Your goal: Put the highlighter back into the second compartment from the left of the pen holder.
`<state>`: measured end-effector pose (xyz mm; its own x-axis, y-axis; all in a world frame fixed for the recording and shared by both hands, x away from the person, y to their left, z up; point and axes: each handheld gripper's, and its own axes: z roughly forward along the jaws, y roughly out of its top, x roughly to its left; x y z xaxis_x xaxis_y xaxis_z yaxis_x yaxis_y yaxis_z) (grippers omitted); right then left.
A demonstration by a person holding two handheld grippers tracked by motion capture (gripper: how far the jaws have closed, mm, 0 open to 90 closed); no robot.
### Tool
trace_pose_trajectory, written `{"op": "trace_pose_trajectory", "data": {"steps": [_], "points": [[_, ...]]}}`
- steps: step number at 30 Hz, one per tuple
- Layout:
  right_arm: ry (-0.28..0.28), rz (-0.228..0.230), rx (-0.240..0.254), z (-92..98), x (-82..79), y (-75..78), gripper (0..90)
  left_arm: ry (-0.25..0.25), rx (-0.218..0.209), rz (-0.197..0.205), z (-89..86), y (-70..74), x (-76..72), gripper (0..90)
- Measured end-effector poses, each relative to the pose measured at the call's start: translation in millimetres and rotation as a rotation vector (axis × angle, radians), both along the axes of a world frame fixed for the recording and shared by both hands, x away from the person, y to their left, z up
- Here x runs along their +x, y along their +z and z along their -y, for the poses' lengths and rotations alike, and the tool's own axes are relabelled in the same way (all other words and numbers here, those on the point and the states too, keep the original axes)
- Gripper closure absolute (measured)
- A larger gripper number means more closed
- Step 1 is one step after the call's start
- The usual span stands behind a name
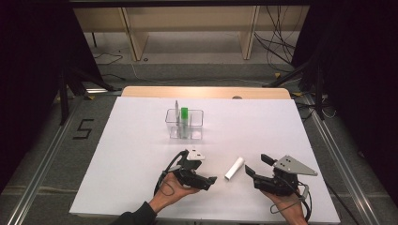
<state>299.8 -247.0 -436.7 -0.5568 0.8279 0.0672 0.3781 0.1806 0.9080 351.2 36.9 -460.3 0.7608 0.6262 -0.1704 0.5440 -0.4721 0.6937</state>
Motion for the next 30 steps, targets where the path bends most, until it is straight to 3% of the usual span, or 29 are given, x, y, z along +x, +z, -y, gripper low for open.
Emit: {"op": "trace_pose_trajectory", "data": {"steps": [11, 17, 23, 30], "points": [[-0.005, -0.003, -0.005, 1.8, -0.2, -0.6, 27.0, -0.030, 0.020, -0.032, 21.4, -6.3, 7.0, 16.9], [-0.008, -0.004, -0.004, 2.6, 0.1, -0.5, 26.5, -0.042, 0.025, -0.026, 30.3, -7.9, 7.8, 17.0], [-0.007, 0.001, -0.009, 2.4, 0.3, -0.5, 26.5, -0.057, 0.013, -0.035, 36.9, -12.3, 10.4, 23.3], [-0.011, -0.003, -0.010, 3.1, 0.8, -1.3, 26.6, -0.067, 0.022, -0.014, 48.3, -14.1, 9.7, 29.6]]}}
